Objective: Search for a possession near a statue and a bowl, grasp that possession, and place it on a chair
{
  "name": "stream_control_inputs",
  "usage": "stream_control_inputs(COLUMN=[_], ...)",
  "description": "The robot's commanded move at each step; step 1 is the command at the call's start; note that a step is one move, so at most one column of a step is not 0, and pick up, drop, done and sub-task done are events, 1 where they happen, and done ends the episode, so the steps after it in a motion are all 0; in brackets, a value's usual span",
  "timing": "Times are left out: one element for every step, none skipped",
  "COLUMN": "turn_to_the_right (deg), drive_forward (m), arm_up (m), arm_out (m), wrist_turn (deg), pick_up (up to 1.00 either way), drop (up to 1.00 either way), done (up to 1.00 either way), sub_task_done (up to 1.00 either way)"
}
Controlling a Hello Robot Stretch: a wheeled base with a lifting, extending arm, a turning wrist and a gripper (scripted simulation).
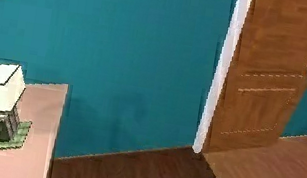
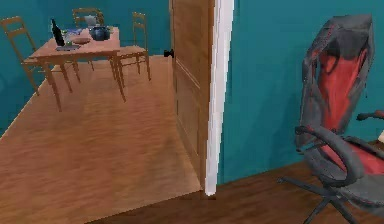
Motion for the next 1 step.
stream_control_inputs(turn_to_the_right=[18.0], drive_forward=[0.00], arm_up=[0.00], arm_out=[0.00], wrist_turn=[0.0], pick_up=[0.00], drop=[0.00], done=[0.00], sub_task_done=[0.00])
